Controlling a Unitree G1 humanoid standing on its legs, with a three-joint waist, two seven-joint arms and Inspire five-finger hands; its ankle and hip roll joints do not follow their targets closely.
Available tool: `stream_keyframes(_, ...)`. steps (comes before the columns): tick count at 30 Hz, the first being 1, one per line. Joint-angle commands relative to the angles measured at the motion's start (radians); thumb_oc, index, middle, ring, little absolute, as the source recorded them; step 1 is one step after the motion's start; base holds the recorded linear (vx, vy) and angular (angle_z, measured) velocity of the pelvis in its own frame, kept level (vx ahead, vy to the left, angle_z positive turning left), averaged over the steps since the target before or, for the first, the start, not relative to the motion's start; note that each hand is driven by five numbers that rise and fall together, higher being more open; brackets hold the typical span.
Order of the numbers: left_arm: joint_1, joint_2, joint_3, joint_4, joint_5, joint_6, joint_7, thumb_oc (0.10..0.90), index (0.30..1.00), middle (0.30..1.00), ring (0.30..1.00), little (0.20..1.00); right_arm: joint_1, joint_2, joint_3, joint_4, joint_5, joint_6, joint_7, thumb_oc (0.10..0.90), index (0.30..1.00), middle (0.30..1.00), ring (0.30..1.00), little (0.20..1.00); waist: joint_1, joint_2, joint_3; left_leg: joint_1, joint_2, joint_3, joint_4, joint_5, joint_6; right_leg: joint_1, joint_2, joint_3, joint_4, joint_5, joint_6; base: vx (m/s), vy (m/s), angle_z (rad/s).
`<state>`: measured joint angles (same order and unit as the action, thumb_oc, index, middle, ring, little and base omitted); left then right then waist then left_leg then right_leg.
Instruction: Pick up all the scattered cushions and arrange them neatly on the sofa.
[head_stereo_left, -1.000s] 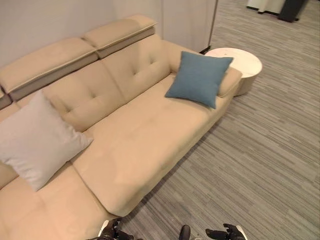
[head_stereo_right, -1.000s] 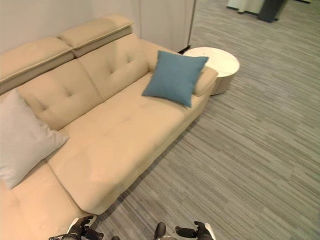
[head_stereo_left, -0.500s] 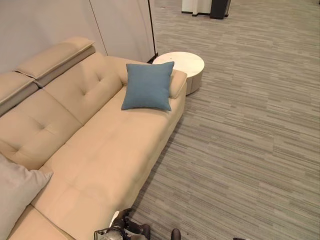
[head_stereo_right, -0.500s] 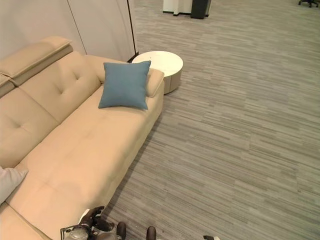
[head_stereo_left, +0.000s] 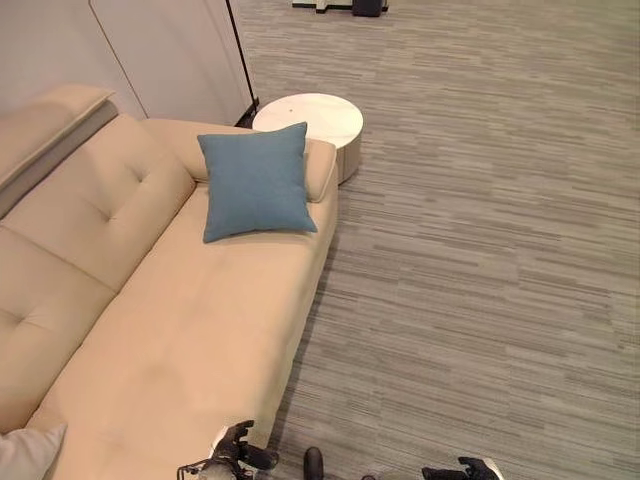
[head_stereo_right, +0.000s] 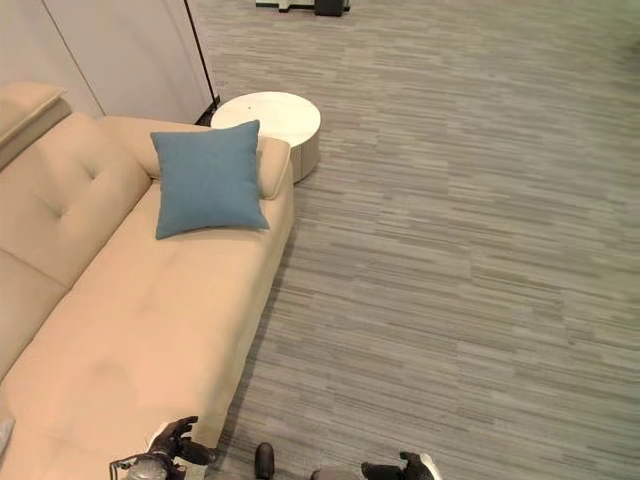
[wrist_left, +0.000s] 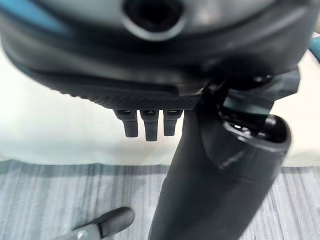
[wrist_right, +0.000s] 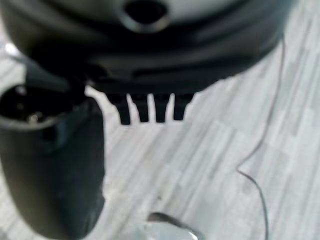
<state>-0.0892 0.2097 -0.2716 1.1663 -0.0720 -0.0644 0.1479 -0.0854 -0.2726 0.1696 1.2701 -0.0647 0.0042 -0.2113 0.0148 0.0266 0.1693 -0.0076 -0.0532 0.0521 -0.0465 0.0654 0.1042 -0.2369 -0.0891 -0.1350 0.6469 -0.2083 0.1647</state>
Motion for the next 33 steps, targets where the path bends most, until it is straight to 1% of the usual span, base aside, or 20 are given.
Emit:
stream_keyframes(1, -0.010, 0.017, 0.028, -0.014, 0.022, -0.031, 0.028, 0.800, 0.900, 0.900, 0.900, 0.900, -0.016, -0.057, 0.039, -0.034, -0.026, -0.006, -0.023, 0.800, 0.900, 0.900, 0.900, 0.900, 0.013, -0.002, -0.030, 0.008, 0.016, -0.078, 0.047, -0.150, -0.067, 0.026, -0.053, -0.085, -0.408, 0.193, -0.020, 0.36, -0.167, -0.37)
stream_keyframes(2, -0.010, 0.017, 0.028, -0.013, 0.022, -0.032, 0.028, 0.800, 0.900, 0.900, 0.900, 0.900, -0.016, -0.057, 0.039, -0.034, -0.026, -0.006, -0.023, 0.800, 0.900, 0.900, 0.900, 0.900, 0.012, 0.000, -0.028, 0.012, 0.019, -0.079, 0.046, -0.151, -0.068, 0.032, -0.049, -0.087, -0.412, 0.194, -0.020, 0.35, -0.185, -0.49)
stream_keyframes(3, -0.010, 0.017, 0.028, -0.008, 0.028, -0.033, 0.031, 0.800, 0.900, 0.900, 0.900, 0.900, -0.016, -0.059, 0.044, -0.033, -0.029, -0.004, -0.024, 0.800, 0.900, 0.900, 0.900, 0.900, 0.005, -0.001, -0.028, 0.030, 0.017, -0.089, 0.039, -0.160, -0.072, 0.012, -0.037, -0.069, -0.470, 0.213, -0.018, 0.28, -0.180, -0.47)
stream_keyframes(4, -0.013, 0.014, 0.022, 0.010, 0.044, -0.033, 0.034, 0.800, 0.900, 0.900, 0.900, 0.900, -0.016, -0.061, 0.047, -0.033, -0.029, -0.002, -0.021, 0.800, 0.900, 0.900, 0.900, 0.900, -0.012, -0.006, -0.029, 0.055, 0.011, -0.114, 0.032, -0.178, -0.081, -0.026, -0.015, -0.010, -0.549, 0.251, -0.004, 0.35, -0.255, -0.13)
stream_keyframes(6, -0.019, 0.007, 0.019, 0.027, 0.055, -0.037, 0.032, 0.800, 0.900, 0.900, 0.900, 0.900, -0.012, -0.063, 0.048, -0.024, -0.032, 0.001, -0.022, 0.800, 0.900, 0.900, 0.900, 0.900, -0.014, -0.011, -0.031, 0.077, 0.010, -0.125, 0.045, -0.215, -0.092, -0.009, -0.027, -0.024, -0.600, 0.274, 0.005, 0.29, -0.270, 0.15)
stream_keyframes(9, -0.005, -0.011, 0.025, 0.038, 0.057, -0.036, 0.031, 0.800, 0.900, 0.900, 0.900, 0.900, 0.002, -0.060, 0.045, -0.012, -0.029, -0.006, -0.020, 0.800, 0.900, 0.900, 0.900, 0.900, -0.015, -0.019, -0.049, 0.085, 0.035, -0.121, 0.128, -0.257, -0.119, 0.035, -0.033, -0.045, -0.597, 0.278, -0.019, 0.23, -0.276, 0.45)
stream_keyframes(10, -0.002, -0.018, 0.029, 0.038, 0.053, -0.037, 0.029, 0.800, 0.900, 0.900, 0.900, 0.900, 0.006, -0.061, 0.041, -0.010, -0.022, -0.011, -0.021, 0.800, 0.900, 0.900, 0.900, 0.900, -0.014, -0.017, -0.050, 0.073, 0.046, -0.113, 0.179, -0.252, -0.134, 0.057, -0.031, -0.055, -0.597, 0.265, -0.030, 0.16, -0.260, 0.30)
stream_keyframes(12, -0.005, -0.028, 0.026, 0.036, 0.046, -0.037, 0.021, 0.800, 0.900, 0.900, 0.900, 0.900, -0.007, -0.070, 0.035, -0.013, -0.005, -0.016, -0.020, 0.800, 0.900, 0.900, 0.900, 0.900, -0.013, -0.021, -0.032, -0.024, 0.066, -0.086, 0.365, -0.180, -0.159, 0.103, -0.035, -0.075, -0.591, 0.239, -0.057, 0.08, -0.237, 0.29)
stream_keyframes(13, -0.005, -0.031, 0.020, 0.031, 0.044, -0.038, 0.016, 0.800, 0.900, 0.900, 0.900, 0.900, -0.009, -0.075, 0.034, -0.015, -0.001, -0.016, -0.020, 0.800, 0.900, 0.900, 0.900, 0.900, -0.008, -0.026, -0.022, -0.058, 0.071, -0.069, 0.428, -0.153, -0.163, 0.123, -0.035, -0.080, -0.592, 0.226, -0.071, 0.02, -0.136, 0.27)
stream_keyframes(15, -0.003, -0.034, 0.008, 0.011, 0.033, -0.042, 0.007, 0.800, 0.900, 0.900, 0.900, 0.900, -0.004, -0.082, 0.037, -0.023, 0.001, -0.018, -0.020, 0.800, 0.900, 0.900, 0.900, 0.900, 0.000, -0.031, -0.012, -0.104, 0.074, -0.045, 0.481, -0.134, -0.159, 0.154, -0.030, -0.084, -0.600, 0.208, -0.089, 0.09, -0.171, -0.04)
stream_keyframes(17, -0.003, -0.032, 0.003, -0.001, 0.030, -0.043, 0.010, 0.800, 0.900, 0.900, 0.900, 0.900, 0.003, -0.083, 0.035, -0.025, 0.005, -0.019, -0.022, 0.800, 0.900, 0.900, 0.900, 0.900, 0.003, -0.038, -0.010, -0.126, 0.072, -0.025, 0.479, -0.139, -0.156, 0.171, -0.030, -0.090, -0.611, 0.202, -0.092, 0.14, -0.154, 0.00)
stream_keyframes(19, -0.011, -0.033, -0.005, -0.016, 0.035, -0.037, 0.012, 0.800, 0.900, 0.900, 0.900, 0.900, 0.016, -0.091, 0.026, -0.027, 0.012, -0.022, -0.029, 0.800, 0.900, 0.900, 0.900, 0.900, 0.002, -0.041, -0.017, -0.154, 0.070, 0.037, 0.382, -0.169, -0.146, 0.207, -0.029, -0.116, -0.643, 0.179, -0.083, 0.20, -0.118, 0.33)
stream_keyframes(20, -0.013, -0.033, -0.007, -0.015, 0.040, -0.035, 0.011, 0.800, 0.900, 0.900, 0.900, 0.900, 0.018, -0.091, 0.022, -0.026, 0.015, -0.022, -0.029, 0.800, 0.900, 0.900, 0.900, 0.900, 0.001, -0.038, -0.021, -0.156, 0.062, 0.051, 0.334, -0.164, -0.143, 0.221, -0.024, -0.123, -0.654, 0.173, -0.080, 0.20, -0.064, 0.56)
stream_keyframes(22, -0.013, -0.035, -0.008, -0.003, 0.051, -0.031, 0.014, 0.800, 0.900, 0.900, 0.900, 0.900, 0.024, -0.089, 0.017, -0.022, 0.018, -0.021, -0.033, 0.800, 0.900, 0.900, 0.900, 0.900, 0.002, -0.029, -0.030, -0.172, 0.048, 0.067, 0.249, -0.127, -0.143, 0.244, -0.003, -0.129, -0.670, 0.165, -0.079, 0.23, -0.037, 0.53)
stream_keyframes(24, -0.009, -0.036, -0.005, 0.003, 0.053, -0.031, 0.017, 0.800, 0.900, 0.900, 0.900, 0.900, 0.031, -0.082, 0.015, -0.022, 0.025, -0.020, -0.036, 0.800, 0.900, 0.900, 0.900, 0.900, 0.005, -0.020, -0.034, -0.203, 0.038, 0.103, 0.179, -0.066, -0.148, 0.283, 0.021, -0.127, -0.691, 0.151, -0.076, 0.26, -0.014, 0.22)
stream_keyframes(26, -0.003, -0.034, 0.003, 0.003, 0.048, -0.030, 0.015, 0.800, 0.900, 0.900, 0.900, 0.900, 0.039, -0.075, 0.015, -0.021, 0.023, -0.017, -0.035, 0.800, 0.900, 0.900, 0.900, 0.900, 0.012, -0.016, -0.033, -0.220, 0.046, 0.139, 0.144, -0.035, -0.153, 0.307, 0.039, -0.123, -0.699, 0.135, -0.076, 0.20, 0.012, 0.12)
stream_keyframes(28, 0.010, -0.033, 0.015, 0.011, 0.045, -0.027, 0.015, 0.800, 0.900, 0.900, 0.900, 0.900, 0.046, -0.066, 0.018, -0.016, 0.016, -0.013, -0.029, 0.800, 0.900, 0.900, 0.900, 0.900, 0.025, -0.017, -0.033, -0.207, 0.052, 0.146, 0.122, -0.035, -0.145, 0.333, 0.047, -0.109, -0.694, 0.117, -0.077, 0.31, 0.081, -0.11)
stream_keyframes(31, 0.021, -0.036, 0.019, 0.027, 0.048, -0.022, 0.017, 0.800, 0.900, 0.900, 0.900, 0.900, 0.055, -0.057, 0.021, -0.003, 0.004, -0.011, -0.028, 0.800, 0.900, 0.900, 0.900, 0.900, 0.031, -0.029, -0.051, -0.203, 0.039, 0.114, 0.128, -0.039, -0.132, 0.348, 0.040, -0.106, -0.688, 0.108, -0.069, 0.30, 0.078, -0.24)
stream_keyframes(32, 0.023, -0.034, 0.021, 0.029, 0.047, -0.021, 0.017, 0.800, 0.900, 0.900, 0.900, 0.900, 0.060, -0.050, 0.022, 0.000, -0.002, -0.009, -0.025, 0.800, 0.900, 0.900, 0.900, 0.900, 0.033, -0.038, -0.055, -0.191, 0.035, 0.111, 0.124, -0.049, -0.123, 0.355, 0.029, -0.103, -0.672, 0.099, -0.062, 0.28, 0.101, -0.18)
stream_keyframes(33, 0.023, -0.029, 0.025, 0.028, 0.040, -0.021, 0.017, 0.800, 0.900, 0.900, 0.900, 0.900, 0.065, -0.043, 0.020, 0.006, -0.011, -0.007, -0.023, 0.800, 0.900, 0.900, 0.900, 0.900, 0.042, -0.045, -0.068, -0.162, 0.023, 0.106, 0.101, -0.065, -0.103, 0.339, 0.007, -0.101, -0.602, 0.091, -0.050, 0.28, 0.101, -0.02)
